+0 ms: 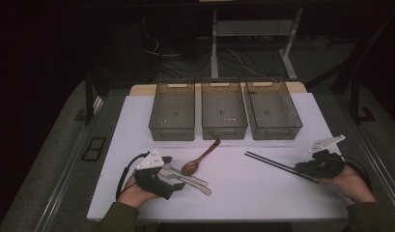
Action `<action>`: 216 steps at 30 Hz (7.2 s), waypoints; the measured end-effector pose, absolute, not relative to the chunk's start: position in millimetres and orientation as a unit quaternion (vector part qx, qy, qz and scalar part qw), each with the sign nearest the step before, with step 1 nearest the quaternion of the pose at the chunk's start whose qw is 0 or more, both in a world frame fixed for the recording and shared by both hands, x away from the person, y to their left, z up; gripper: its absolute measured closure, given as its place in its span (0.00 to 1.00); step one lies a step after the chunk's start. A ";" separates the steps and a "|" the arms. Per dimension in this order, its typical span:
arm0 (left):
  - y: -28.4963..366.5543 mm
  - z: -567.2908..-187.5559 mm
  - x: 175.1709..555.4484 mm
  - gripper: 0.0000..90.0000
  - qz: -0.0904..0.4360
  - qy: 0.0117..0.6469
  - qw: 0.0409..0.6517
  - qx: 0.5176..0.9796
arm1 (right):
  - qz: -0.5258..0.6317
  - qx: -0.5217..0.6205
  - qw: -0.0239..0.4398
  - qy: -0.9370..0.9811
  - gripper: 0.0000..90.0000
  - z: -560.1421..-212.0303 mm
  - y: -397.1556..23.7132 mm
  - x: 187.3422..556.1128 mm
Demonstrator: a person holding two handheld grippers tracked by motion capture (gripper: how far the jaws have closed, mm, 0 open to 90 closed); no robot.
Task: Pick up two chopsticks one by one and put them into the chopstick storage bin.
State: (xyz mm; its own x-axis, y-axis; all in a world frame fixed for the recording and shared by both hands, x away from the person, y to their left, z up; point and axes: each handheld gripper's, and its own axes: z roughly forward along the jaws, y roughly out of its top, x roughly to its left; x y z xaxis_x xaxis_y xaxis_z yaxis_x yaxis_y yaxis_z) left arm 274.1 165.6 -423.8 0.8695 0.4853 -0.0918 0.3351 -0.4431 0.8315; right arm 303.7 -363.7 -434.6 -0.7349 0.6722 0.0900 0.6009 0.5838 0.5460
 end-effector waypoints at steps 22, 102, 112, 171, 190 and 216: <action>164.8 -424.4 274.1 0.00 0.082 0.244 0.470 0.844 | 0.290 0.330 0.069 0.896 0.93 -439.1 -367.1 306.1; 166.4 -428.5 276.6 0.00 0.075 0.242 0.479 0.841 | 0.416 0.348 0.059 0.838 0.95 -390.0 -363.1 290.3; 164.9 -428.6 276.2 0.00 0.075 0.243 0.481 0.839 | 0.419 0.351 0.067 0.835 0.95 -381.0 -342.9 297.5; 160.8 -427.2 273.3 0.00 0.076 0.236 0.480 0.842 | 0.413 0.366 0.082 0.830 0.95 -354.1 -206.9 371.6; 159.0 -427.6 272.7 0.00 0.074 0.238 0.484 0.839 | 0.393 0.374 0.078 0.836 0.95 -344.2 -156.9 401.0; 157.3 -427.4 272.9 0.00 0.072 0.235 0.484 0.840 | 0.359 0.380 0.065 0.850 0.95 -351.9 -65.5 451.6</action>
